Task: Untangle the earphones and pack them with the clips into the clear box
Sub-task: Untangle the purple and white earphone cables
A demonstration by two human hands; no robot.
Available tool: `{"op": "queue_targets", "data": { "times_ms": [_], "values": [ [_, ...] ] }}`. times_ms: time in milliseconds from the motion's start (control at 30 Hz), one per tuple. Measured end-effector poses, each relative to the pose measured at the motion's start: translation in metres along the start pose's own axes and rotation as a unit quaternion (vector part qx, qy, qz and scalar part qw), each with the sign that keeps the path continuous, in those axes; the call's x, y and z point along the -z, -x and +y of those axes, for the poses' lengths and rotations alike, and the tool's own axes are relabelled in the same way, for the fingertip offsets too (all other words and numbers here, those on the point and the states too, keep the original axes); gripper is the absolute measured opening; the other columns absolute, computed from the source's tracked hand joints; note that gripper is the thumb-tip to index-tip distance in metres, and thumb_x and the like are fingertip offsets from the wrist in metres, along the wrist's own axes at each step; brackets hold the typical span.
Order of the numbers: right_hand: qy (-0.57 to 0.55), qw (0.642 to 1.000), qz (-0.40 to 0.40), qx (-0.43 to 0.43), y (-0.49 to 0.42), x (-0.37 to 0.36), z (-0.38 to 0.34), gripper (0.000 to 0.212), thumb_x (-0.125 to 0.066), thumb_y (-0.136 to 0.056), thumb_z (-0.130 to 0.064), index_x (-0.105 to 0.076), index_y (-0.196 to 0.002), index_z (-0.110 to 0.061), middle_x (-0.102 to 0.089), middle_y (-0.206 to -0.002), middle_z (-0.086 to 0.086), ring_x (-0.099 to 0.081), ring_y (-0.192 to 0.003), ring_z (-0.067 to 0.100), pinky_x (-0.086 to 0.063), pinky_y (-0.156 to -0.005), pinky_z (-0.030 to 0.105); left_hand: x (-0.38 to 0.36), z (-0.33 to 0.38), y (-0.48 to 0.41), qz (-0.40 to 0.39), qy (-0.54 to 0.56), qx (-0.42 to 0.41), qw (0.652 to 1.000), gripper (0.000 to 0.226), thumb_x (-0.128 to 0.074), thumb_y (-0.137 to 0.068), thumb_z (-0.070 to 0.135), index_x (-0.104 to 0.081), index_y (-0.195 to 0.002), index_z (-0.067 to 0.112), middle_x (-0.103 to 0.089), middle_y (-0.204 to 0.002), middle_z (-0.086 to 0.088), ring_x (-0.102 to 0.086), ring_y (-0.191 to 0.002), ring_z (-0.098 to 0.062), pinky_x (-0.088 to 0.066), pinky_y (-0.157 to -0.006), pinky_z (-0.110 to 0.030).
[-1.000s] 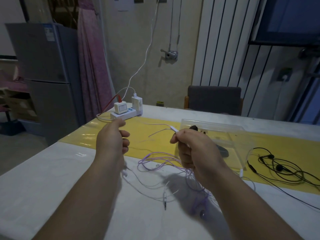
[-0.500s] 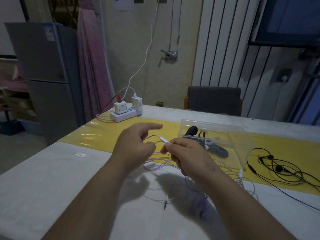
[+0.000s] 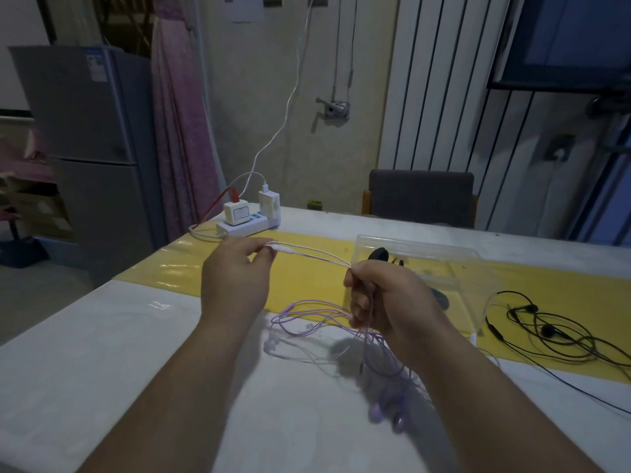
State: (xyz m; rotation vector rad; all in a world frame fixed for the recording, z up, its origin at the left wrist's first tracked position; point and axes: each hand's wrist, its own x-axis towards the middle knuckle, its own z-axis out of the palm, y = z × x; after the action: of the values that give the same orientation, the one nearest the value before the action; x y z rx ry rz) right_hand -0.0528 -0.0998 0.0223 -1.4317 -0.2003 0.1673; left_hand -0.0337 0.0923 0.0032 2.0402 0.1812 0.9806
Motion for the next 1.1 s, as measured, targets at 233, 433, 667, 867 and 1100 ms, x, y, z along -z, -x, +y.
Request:
{"op": "queue_targets", "data": {
  "times_ms": [233, 433, 667, 867, 1100],
  "values": [
    [0.032, 0.999, -0.003, 0.023, -0.001, 0.005, -0.002, 0.024, -0.054, -0.096, -0.015, -0.069, -0.08, -0.004, -0.05, -0.052, 0.003, -0.044, -0.046, 0.018, -0.045, -0.049, 0.029, 0.009, -0.001, -0.002, 0.087, 0.024, 0.073, 0.993, 0.018, -0.068, -0.087, 0.029, -0.077, -0.103, 0.024, -0.075, -0.093, 0.001, -0.064, -0.085, -0.02, -0.042, -0.07, -0.026],
    [0.047, 0.999, 0.012, 0.02, -0.003, 0.006, 0.0, 0.022, -0.053, -0.097, -0.011, -0.07, -0.083, -0.005, -0.05, -0.051, 0.0, -0.036, -0.042, 0.012, -0.031, -0.042, 0.022, 0.012, 0.0, -0.002, 0.047, -0.013, 0.077, 0.996, 0.05, -0.058, -0.07, 0.005, -0.071, -0.11, 0.032, -0.063, -0.117, -0.001, -0.058, -0.106, -0.028, -0.048, -0.092, -0.043],
    [0.045, 0.999, 0.014, 0.015, -0.002, 0.001, 0.003, 0.023, -0.053, -0.099, -0.012, -0.069, -0.083, -0.006, -0.045, -0.048, -0.005, -0.029, -0.039, 0.007, -0.023, -0.04, 0.019, 0.006, 0.019, 0.013, -0.165, 0.106, -0.089, 0.976, 0.04, -0.05, -0.06, 0.019, -0.071, -0.089, 0.036, -0.065, -0.099, 0.02, -0.055, -0.101, -0.003, -0.042, -0.09, -0.025],
    [0.036, 0.999, 0.011, 0.015, -0.001, 0.001, 0.001, 0.023, -0.052, -0.099, -0.013, -0.069, -0.086, -0.004, -0.046, -0.052, 0.0, -0.031, -0.04, 0.007, -0.025, -0.04, 0.019, 0.0, 0.016, 0.017, -0.263, 0.105, -0.103, 0.954, 0.014, -0.064, -0.074, 0.043, -0.067, -0.07, 0.03, -0.065, -0.067, 0.016, -0.057, -0.067, -0.002, -0.043, -0.065, -0.02],
    [0.039, 0.999, 0.012, 0.019, 0.0, 0.0, 0.002, 0.022, -0.052, -0.099, -0.013, -0.068, -0.086, -0.005, -0.048, -0.051, 0.0, -0.032, -0.04, 0.008, -0.026, -0.039, 0.02, 0.002, 0.018, 0.017, -0.309, 0.201, -0.037, 0.929, 0.019, -0.072, -0.072, 0.024, -0.06, -0.072, 0.01, -0.06, -0.066, -0.009, -0.051, -0.061, -0.022, -0.042, -0.061, -0.027]
  ]
}}
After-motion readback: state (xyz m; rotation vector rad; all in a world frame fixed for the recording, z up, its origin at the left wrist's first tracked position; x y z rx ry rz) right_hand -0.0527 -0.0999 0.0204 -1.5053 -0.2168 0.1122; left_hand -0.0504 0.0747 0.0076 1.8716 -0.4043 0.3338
